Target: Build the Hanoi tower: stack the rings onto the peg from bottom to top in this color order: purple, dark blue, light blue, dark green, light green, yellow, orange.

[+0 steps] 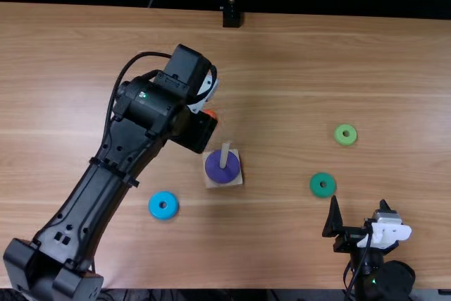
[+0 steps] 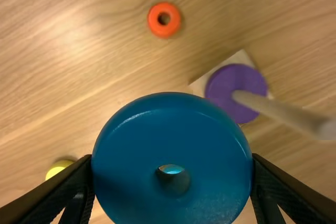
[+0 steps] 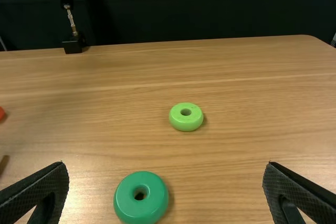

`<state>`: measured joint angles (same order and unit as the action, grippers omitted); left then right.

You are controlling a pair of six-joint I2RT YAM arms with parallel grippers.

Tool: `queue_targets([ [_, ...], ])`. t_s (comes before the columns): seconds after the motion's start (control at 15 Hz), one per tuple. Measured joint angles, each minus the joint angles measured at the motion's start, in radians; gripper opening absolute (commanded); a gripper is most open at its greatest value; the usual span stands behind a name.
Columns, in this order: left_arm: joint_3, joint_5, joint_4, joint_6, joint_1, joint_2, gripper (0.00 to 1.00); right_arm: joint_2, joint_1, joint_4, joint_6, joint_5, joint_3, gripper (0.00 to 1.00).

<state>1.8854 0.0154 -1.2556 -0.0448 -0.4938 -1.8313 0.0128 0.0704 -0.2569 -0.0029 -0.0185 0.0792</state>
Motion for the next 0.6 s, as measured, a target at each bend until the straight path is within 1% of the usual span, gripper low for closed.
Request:
queue_targets([
  [0.13, 0.002, 0.0, -0.002, -0.032, -0.042, 0.0, 0.0, 0.0, 0.0, 0.0, 0.0, 0.0, 0.0, 1.0],
  [0.33, 0.002, 0.0, -0.002, -0.065, -0.098, 0.0, 0.0, 0.0, 0.0, 0.0, 0.0, 0.0, 0.0, 1.0],
  [0.47, 0.002, 0.0, -0.002, -0.068, -0.123, 0.0, 0.0, 0.0, 0.0, 0.0, 0.0, 0.0, 0.0, 1.0],
  [0.6, 0.022, -0.001, -0.003, -0.077, -0.135, 0.0, 0.0, 0.0, 0.0, 0.0, 0.0, 0.0, 0.0, 1.0],
])
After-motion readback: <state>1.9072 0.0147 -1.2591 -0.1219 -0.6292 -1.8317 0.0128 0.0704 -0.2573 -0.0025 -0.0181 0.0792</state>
